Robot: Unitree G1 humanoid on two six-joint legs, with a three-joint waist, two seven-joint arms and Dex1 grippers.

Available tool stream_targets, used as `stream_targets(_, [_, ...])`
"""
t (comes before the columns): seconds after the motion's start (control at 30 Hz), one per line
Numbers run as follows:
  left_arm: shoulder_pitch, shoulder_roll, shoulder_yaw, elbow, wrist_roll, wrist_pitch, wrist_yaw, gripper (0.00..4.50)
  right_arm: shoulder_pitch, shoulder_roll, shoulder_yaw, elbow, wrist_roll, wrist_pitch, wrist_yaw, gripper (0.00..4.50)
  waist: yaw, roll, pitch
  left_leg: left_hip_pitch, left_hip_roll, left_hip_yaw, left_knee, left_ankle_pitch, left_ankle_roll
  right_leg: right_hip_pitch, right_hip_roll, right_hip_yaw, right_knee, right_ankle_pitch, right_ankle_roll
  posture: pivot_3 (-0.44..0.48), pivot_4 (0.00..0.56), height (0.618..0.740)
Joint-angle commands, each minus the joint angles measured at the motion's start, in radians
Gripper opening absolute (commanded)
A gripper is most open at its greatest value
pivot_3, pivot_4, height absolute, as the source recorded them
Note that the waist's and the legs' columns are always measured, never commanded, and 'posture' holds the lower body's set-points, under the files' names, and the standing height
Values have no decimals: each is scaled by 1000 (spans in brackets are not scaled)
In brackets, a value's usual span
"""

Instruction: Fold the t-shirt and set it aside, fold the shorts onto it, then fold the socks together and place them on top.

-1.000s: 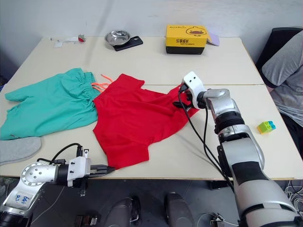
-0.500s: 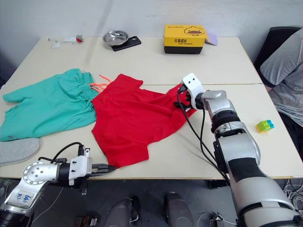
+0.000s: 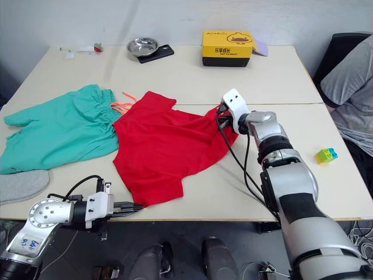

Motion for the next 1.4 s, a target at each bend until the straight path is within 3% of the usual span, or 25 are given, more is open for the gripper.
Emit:
stream_targets(0.03, [-4, -3, -2, 8, 8, 5, 1, 0, -6, -57, -38, -76, 26, -48, 95, 31, 1, 0, 0, 0, 0, 0, 0, 0, 0, 0, 0, 0, 0, 0, 0, 0, 150, 740])
stream_targets(0.27, [9, 9, 17, 17, 2, 0, -5, 0, 136, -203, -88, -328, 93, 80, 280, 31, 3, 0, 0, 0, 0, -1, 0, 0, 0, 1, 0, 0, -1, 0, 0, 0, 150, 740])
stream_targets(0.43, [16, 9, 21, 15, 2, -2, -5, 0, 301, -298, -119, -536, 124, 243, 284, 31, 4, 0, 0, 0, 0, -1, -1, 0, 0, 1, 0, 0, -1, 0, 0, 0, 150, 740])
stream_targets(0.67, [20, 10, 26, 15, 4, -1, -5, 0, 535, -334, -180, -838, 212, 438, 260, 31, 2, 0, 0, 1, 0, -1, -1, 0, 0, 0, 0, 0, 0, 0, 0, 0, 150, 740])
stream_targets(0.77, [22, 13, 27, 16, 4, 0, -7, 0, 598, -341, -203, -922, 237, 459, 239, 643, 3, 0, 0, 1, 0, -1, -1, 0, 0, 1, 0, 0, -1, 0, 0, 0, 150, 740])
stream_targets(0.87, [21, 14, 27, 18, 3, 0, -10, 0, 624, -349, -222, -945, 246, 427, 223, 1685, 2, 0, 0, 1, 0, 0, -1, 0, 0, 1, 0, 0, -1, 0, 0, 0, 150, 740])
stream_targets(1.07, [20, 16, 31, 17, -1, 1, -13, 0, 676, -456, -240, -923, 243, 207, 314, 3806, 5, 0, 0, 0, 0, 0, -1, 0, 0, 1, 1, 0, -2, 0, 0, 0, 150, 740])
stream_targets(1.13, [25, 19, 37, 14, -5, 2, -16, 0, 703, -523, -236, -895, 236, 27, 418, 4487, 6, 0, 0, 1, 0, 0, -1, 0, 0, 1, 1, 0, -2, 0, 0, 0, 150, 740])
stream_targets(1.27, [29, 20, 44, 10, -14, 8, -14, 0, 727, -587, -217, -855, 258, -145, 572, 4487, 1, 0, 0, 2, 0, 0, -1, 0, 0, 2, 1, 0, -2, 0, 0, 0, 150, 740])
stream_targets(1.4, [28, 12, 39, 4, -11, 17, -11, 0, 727, -571, -158, -804, 202, -294, 612, 4487, 1, 0, 0, 3, 1, 0, -1, 0, 0, 2, 2, 0, -1, 0, 0, 0, 150, 740])
